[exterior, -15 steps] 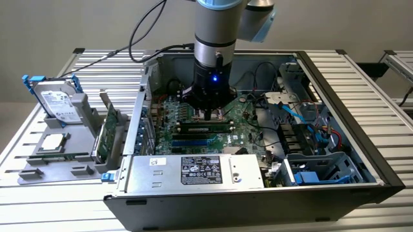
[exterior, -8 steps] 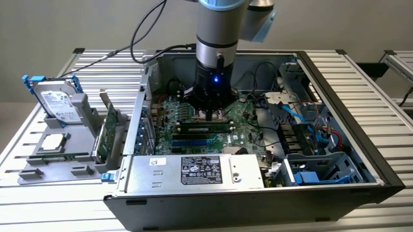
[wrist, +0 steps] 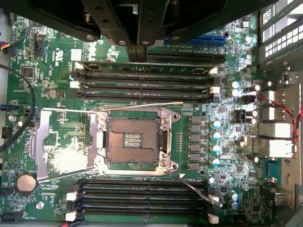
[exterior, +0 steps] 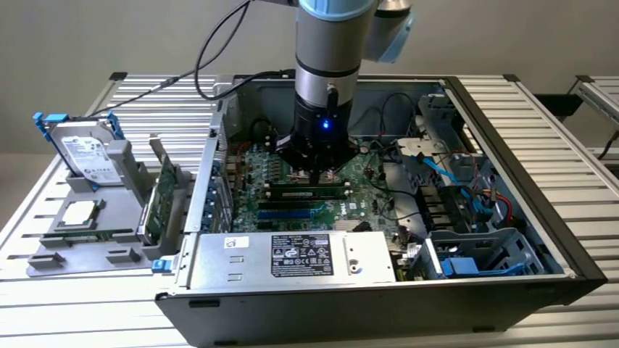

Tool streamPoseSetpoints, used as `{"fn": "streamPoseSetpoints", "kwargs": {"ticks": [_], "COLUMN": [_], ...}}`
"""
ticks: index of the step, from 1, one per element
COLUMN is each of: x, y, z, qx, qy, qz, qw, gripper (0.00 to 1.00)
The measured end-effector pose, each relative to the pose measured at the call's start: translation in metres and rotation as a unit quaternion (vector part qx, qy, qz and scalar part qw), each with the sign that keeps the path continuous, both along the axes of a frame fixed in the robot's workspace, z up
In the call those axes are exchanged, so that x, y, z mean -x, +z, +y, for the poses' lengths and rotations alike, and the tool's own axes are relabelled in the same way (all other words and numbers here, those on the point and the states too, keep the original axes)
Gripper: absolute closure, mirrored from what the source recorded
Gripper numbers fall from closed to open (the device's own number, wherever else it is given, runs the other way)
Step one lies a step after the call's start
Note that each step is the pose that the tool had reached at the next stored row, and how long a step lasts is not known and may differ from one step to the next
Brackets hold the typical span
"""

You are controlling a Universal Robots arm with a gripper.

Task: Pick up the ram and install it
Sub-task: 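Press down the ram until it locks into place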

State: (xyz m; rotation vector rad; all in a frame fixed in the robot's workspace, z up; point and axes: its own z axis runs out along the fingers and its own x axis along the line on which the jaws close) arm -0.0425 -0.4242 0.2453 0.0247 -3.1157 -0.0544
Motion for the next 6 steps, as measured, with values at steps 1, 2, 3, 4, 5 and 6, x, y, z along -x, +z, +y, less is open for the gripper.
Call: {"fn": "streamPoseSetpoints", "kwargs": {"ticks": [1,2,3,4,5,6], "x": [0.0000,0.0000,0.0000,0.0000,0.0000,0.0000], "y": [0.0000,0.0000,0.0000,0.0000,0.0000,0.0000], "z": [0.0000,0.0000,0.0000,0.0000,0.0000,0.0000], "qx": [0.0000,0.0000,0.0000,0.0000,0.0000,0.0000], "qy": [0.000,0.000,0.000,0.000,0.000,0.000], "qz": [0.0000,0.0000,0.0000,0.0000,0.0000,0.0000], "qw": [1.0000,1.0000,1.0000,1.0000,1.0000,1.0000], "gripper": [0.89,0.89,0.89,0.89,0.89,0.89]}}
